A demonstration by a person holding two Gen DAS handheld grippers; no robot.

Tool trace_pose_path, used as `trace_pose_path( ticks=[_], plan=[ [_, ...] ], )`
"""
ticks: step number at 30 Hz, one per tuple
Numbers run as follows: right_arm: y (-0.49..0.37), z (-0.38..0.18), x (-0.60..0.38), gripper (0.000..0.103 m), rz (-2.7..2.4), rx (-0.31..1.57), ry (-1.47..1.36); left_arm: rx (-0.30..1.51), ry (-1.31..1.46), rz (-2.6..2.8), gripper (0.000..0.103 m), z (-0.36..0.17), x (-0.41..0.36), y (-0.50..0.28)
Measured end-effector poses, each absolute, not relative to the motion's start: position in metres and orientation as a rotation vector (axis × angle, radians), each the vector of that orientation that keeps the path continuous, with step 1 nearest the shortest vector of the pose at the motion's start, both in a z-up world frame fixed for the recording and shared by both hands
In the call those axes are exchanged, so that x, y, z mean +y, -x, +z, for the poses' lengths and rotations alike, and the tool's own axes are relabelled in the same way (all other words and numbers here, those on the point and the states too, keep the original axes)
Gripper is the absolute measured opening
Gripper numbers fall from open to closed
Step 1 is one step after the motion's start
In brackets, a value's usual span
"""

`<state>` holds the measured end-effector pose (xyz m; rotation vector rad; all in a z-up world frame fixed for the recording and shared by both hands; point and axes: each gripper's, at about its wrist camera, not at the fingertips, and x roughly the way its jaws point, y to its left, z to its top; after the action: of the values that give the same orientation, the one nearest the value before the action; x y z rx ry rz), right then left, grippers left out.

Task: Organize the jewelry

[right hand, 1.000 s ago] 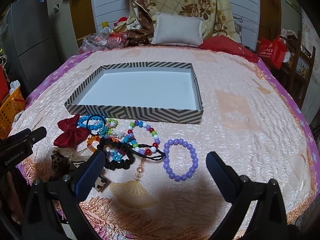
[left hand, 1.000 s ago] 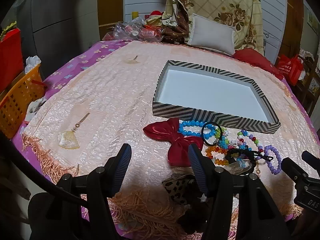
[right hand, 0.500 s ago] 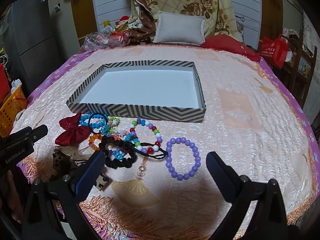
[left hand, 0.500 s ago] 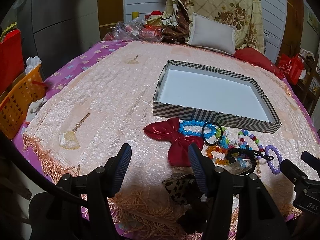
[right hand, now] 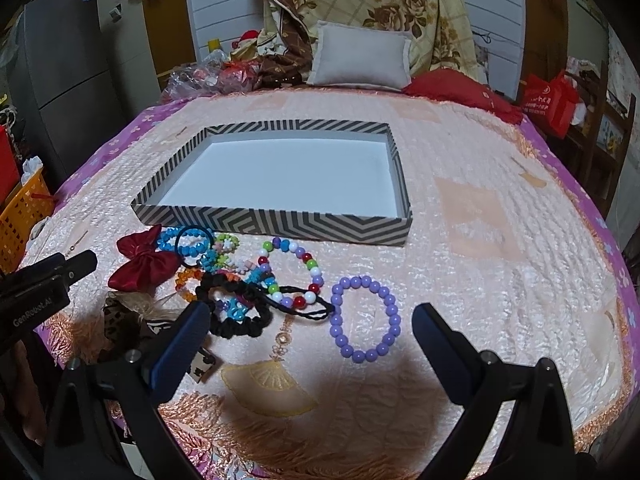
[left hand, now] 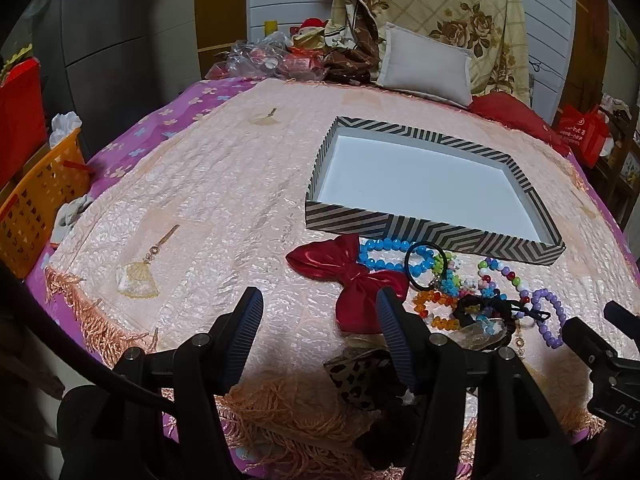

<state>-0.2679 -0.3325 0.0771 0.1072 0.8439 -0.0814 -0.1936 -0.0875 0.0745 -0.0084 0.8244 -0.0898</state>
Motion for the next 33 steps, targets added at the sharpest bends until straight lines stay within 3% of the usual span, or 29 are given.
trace_pose_path(
  ticks=[33],
  plan=[
    [0.268, 0.075, -0.337, 0.102, -0.075, 0.848, -0.114, 0.887, 0.102, -0.095, 0.048, 0.071, -0.061, 0.185]
  ],
)
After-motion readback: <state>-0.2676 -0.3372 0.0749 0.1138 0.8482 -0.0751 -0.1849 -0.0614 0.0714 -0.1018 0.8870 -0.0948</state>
